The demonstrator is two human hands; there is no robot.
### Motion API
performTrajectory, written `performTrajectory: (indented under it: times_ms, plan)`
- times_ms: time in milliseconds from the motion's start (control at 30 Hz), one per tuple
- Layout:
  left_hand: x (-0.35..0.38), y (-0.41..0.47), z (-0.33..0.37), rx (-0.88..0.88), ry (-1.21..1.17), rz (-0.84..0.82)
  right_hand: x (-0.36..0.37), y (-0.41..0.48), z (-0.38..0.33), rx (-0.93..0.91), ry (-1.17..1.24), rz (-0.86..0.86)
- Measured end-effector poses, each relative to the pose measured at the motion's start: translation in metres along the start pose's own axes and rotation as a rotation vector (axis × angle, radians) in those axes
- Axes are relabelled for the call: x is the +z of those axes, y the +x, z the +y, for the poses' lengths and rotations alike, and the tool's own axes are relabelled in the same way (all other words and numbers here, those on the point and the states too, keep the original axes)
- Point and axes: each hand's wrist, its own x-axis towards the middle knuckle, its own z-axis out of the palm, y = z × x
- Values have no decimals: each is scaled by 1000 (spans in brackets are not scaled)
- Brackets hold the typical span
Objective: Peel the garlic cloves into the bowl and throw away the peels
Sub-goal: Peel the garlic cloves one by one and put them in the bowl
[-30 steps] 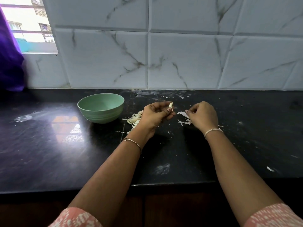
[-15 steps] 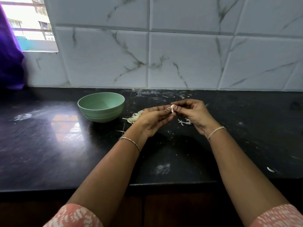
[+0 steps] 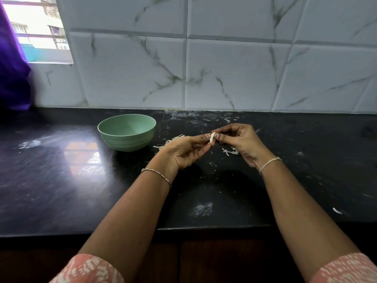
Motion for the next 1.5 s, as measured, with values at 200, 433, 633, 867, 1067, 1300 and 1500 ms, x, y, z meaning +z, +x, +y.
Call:
performTrajectory:
  times_ms: [200, 433, 633, 867, 1067, 1300, 1500]
  plan:
    - [-3, -1, 2, 6, 78, 35, 3, 0, 0, -5, -52, -8]
    - [-1, 0, 0, 88, 188, 110, 7, -2, -2, 17, -58, 17]
    - [2, 0, -2, 186, 228, 147, 9, -2, -2, 47, -39, 58]
    - [4, -1, -4, 306, 287, 153, 11, 0, 1, 97, 37, 99]
    - [4, -1, -4, 345, 311, 147, 11, 0, 0, 136, 109, 99]
    - [4, 1, -5, 333, 321, 128, 9, 2, 3, 144, 116, 84]
    - [2, 5, -8, 337, 282, 122, 10, 2, 4, 143, 96, 107]
